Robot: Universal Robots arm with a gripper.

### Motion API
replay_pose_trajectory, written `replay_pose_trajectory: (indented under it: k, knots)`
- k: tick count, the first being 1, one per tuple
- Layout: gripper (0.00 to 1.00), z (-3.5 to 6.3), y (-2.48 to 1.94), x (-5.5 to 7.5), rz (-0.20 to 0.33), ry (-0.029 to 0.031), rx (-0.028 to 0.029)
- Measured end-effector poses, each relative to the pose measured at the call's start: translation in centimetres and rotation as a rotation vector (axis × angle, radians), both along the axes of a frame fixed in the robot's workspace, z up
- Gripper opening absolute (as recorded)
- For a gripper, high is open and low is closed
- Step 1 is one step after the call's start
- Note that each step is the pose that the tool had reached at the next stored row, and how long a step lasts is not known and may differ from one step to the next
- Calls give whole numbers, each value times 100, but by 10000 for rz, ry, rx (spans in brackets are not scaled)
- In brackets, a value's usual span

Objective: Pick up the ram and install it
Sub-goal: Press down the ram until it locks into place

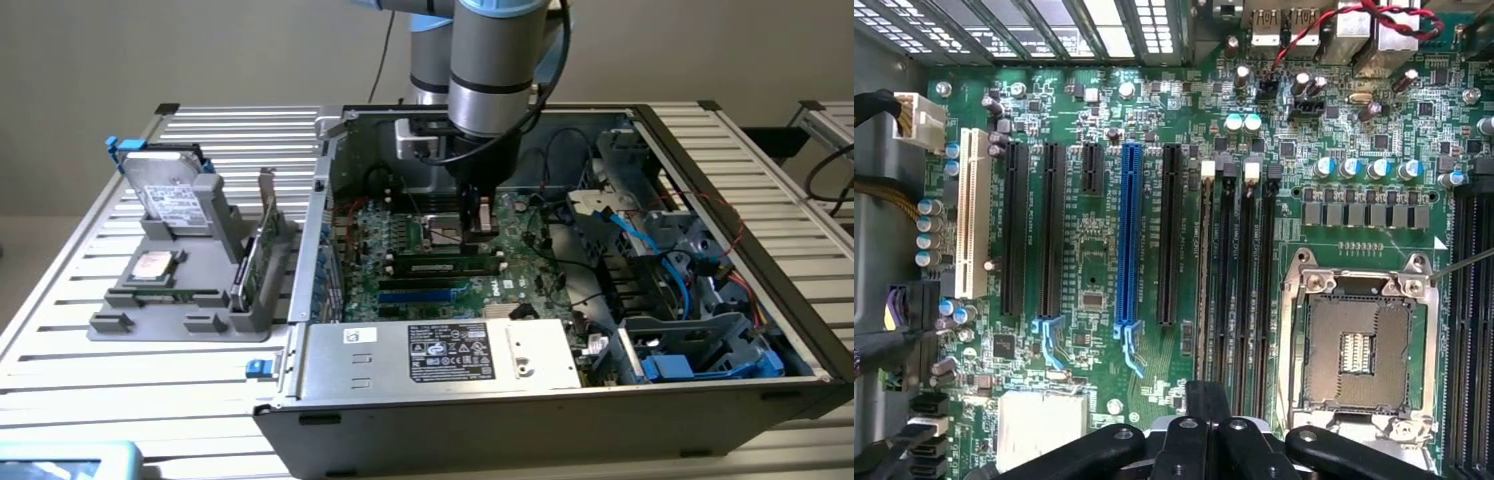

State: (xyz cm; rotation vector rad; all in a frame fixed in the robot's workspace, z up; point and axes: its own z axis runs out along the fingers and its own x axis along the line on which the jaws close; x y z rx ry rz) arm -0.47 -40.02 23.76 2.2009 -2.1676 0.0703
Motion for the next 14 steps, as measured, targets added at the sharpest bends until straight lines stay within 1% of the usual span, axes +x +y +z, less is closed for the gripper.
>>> replay_pose_trajectory:
  k: [6,9,14]
  knots:
    - [11,-2,-3,49,-68,5,-1]
    - [11,-2,-11,68,-87,19,-4]
    - [11,-17,-19,78,-118,36,10]
